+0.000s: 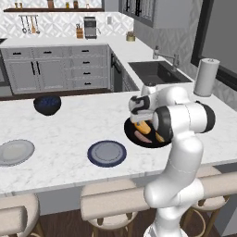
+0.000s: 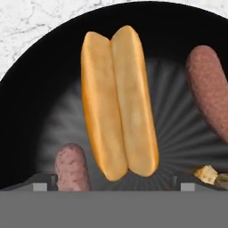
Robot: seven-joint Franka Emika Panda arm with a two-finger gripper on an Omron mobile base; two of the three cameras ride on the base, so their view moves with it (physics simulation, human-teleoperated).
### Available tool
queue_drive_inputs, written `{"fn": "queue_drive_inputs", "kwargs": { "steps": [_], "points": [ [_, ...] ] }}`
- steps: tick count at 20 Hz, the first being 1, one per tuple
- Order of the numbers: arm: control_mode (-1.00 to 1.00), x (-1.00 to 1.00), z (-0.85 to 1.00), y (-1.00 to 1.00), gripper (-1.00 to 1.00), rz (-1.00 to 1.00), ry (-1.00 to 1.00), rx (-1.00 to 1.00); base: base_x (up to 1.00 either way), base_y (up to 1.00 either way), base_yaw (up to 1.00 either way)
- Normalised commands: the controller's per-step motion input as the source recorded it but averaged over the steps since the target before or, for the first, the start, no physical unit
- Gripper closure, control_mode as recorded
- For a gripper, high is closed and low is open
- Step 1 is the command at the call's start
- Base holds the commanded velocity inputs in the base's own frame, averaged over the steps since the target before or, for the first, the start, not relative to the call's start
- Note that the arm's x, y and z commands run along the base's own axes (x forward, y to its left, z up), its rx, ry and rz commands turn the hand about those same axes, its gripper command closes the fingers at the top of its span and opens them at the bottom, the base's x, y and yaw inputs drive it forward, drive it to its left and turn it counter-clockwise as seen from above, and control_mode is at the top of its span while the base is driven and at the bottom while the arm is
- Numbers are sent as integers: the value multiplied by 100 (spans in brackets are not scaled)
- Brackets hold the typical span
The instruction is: Place one bun and one sausage from the bowl on each plate.
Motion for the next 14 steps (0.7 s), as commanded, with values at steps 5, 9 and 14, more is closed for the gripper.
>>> {"fn": "queue_drive_inputs", "kwargs": {
  "steps": [5,9,14],
  "points": [
    [-100,26,-30,0,-100,0,0,-1,0,0,0],
    [-100,1,-25,-2,-100,-1,0,0,0,0,0],
    [-100,0,-2,-4,-100,0,0,1,0,0,0]
  ]
}}
